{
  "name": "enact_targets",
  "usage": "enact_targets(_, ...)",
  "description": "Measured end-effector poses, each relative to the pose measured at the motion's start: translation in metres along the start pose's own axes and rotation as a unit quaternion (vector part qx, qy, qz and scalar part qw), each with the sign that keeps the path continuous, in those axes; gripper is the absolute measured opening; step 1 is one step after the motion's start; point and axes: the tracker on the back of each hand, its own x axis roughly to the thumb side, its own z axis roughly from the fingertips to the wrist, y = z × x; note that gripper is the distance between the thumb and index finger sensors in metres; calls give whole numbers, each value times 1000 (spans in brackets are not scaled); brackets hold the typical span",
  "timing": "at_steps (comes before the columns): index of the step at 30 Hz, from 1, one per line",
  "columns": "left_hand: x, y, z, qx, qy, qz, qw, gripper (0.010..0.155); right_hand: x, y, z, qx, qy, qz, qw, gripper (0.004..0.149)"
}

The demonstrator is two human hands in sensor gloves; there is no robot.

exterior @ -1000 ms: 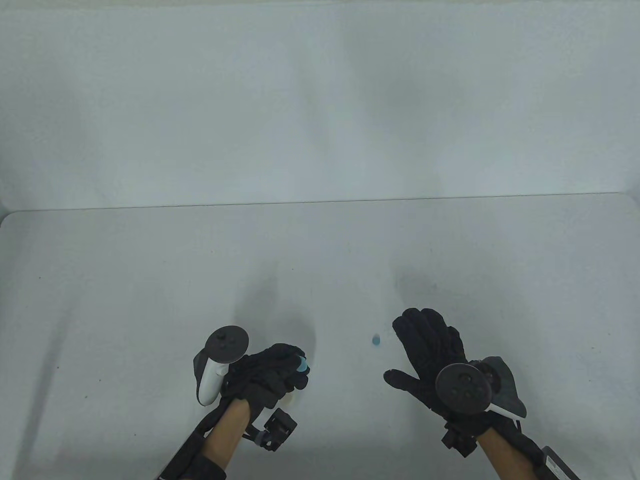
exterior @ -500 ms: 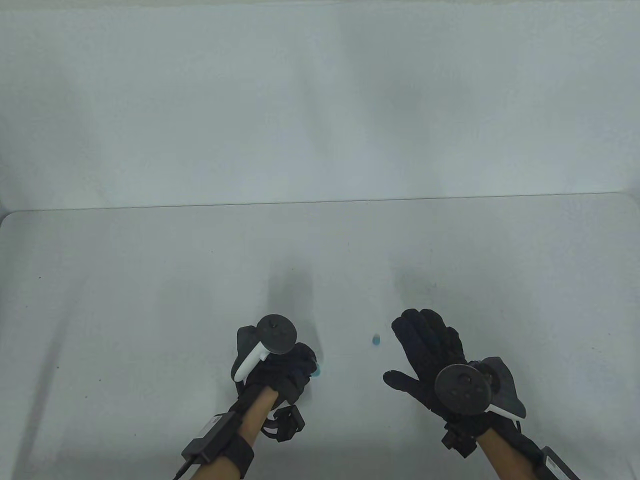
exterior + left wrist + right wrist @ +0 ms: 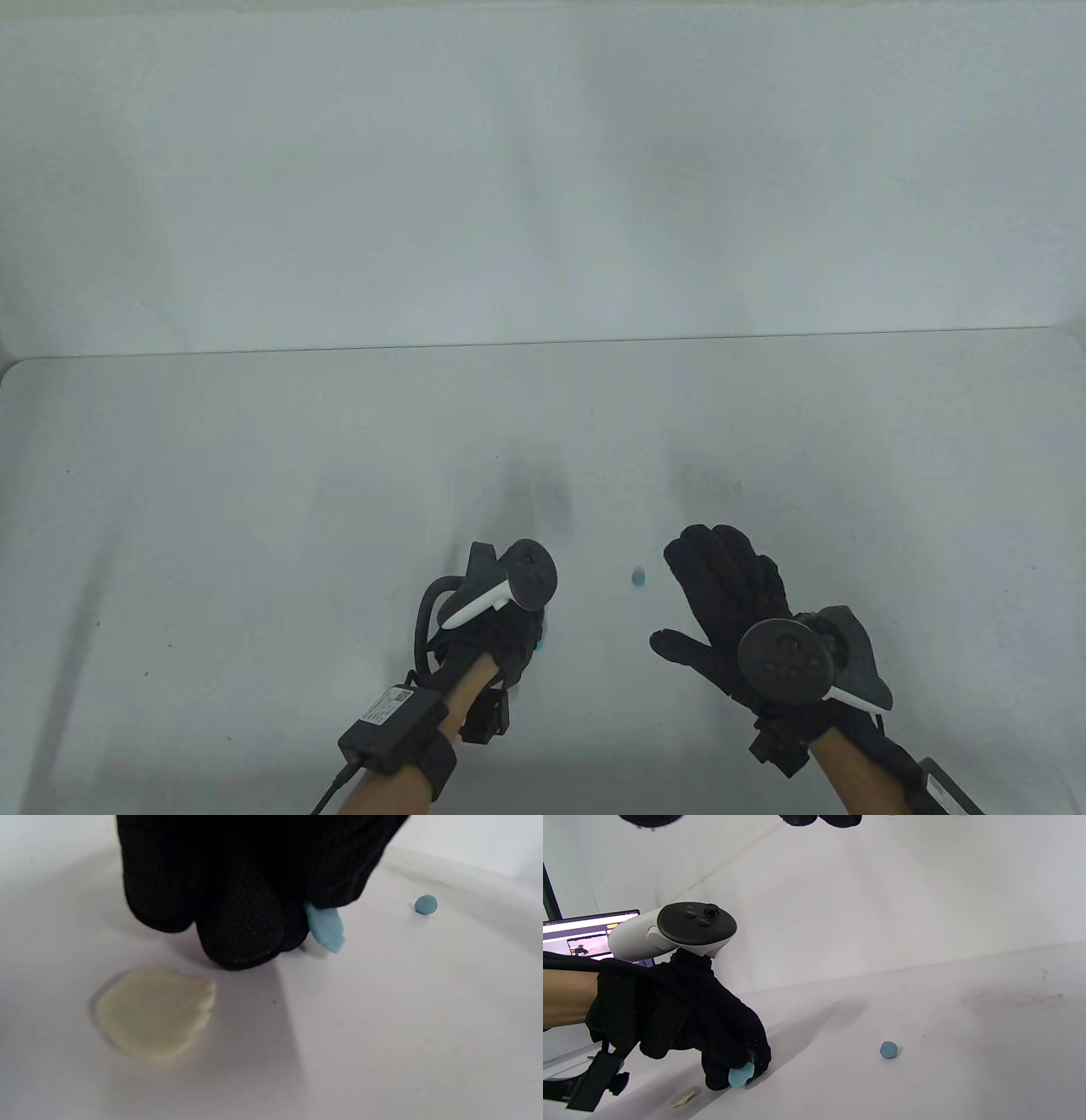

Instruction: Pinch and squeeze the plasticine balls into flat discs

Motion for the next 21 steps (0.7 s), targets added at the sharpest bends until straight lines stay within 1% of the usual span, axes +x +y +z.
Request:
enact_targets(6, 12, -3, -1, 15, -5, -76, 997, 46, 0, 1, 0, 3, 0, 0, 1000, 84)
enact_targets(8, 15, -4, -1, 26, -6, -117, 993, 45, 0, 0, 0, 2, 0, -1, 1000, 84)
enact_targets(10, 17, -6, -1, 37, -6, -136, 990, 46, 0, 1, 0, 4, 1, 0, 1000, 84)
enact_targets(16, 21, -11, 0, 53, -8, -173, 983, 47, 0, 1, 0, 5, 0, 0, 1000, 84)
enact_targets(20, 19, -10, 1, 54, -6, -167, 985, 49, 0, 0, 0, 2, 0, -1, 1000, 84)
enact_targets(21, 16, -9, 3, 53, -4, -152, 987, 50, 0, 0, 0, 3, -1, -1, 1000, 84)
